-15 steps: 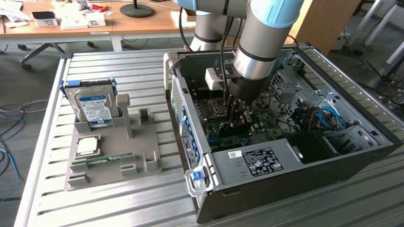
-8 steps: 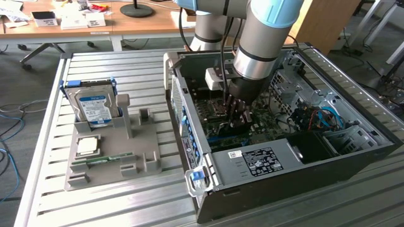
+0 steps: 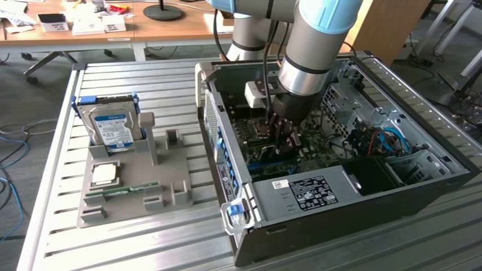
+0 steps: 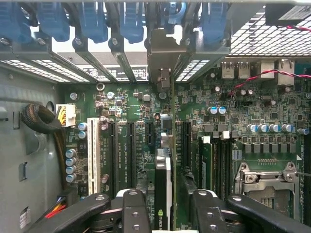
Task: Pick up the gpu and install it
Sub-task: 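Insert the gpu into the slot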
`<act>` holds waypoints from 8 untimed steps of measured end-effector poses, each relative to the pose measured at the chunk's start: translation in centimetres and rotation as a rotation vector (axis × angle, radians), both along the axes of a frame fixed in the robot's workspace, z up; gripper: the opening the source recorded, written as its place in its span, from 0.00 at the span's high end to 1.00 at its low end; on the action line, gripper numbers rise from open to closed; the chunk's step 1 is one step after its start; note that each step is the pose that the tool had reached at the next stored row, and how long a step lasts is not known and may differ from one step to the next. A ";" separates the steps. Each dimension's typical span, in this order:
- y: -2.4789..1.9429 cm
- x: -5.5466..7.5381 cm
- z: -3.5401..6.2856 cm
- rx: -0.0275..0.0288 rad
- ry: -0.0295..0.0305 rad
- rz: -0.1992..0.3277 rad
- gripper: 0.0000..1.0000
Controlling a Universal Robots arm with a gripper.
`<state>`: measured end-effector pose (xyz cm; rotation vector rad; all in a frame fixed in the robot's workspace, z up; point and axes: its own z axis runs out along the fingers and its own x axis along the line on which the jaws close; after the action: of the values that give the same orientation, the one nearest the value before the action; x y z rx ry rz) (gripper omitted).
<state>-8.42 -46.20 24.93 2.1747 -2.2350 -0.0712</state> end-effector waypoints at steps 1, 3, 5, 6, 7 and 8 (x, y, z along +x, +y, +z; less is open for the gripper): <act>0.00 0.0 0.02 0.0038 -0.0008 0.001 0.60; 0.00 0.0 0.01 0.0121 -0.0049 0.004 0.60; 0.00 0.0 0.05 0.0170 -0.0098 0.007 0.60; 0.00 0.0 0.13 0.0191 -0.0115 0.008 0.60; 0.00 0.0 0.26 0.0209 -0.0127 0.008 0.60; 0.00 0.0 0.43 0.0214 -0.0137 0.008 0.60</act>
<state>-8.44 -46.20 25.36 2.2013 -2.2430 -0.0806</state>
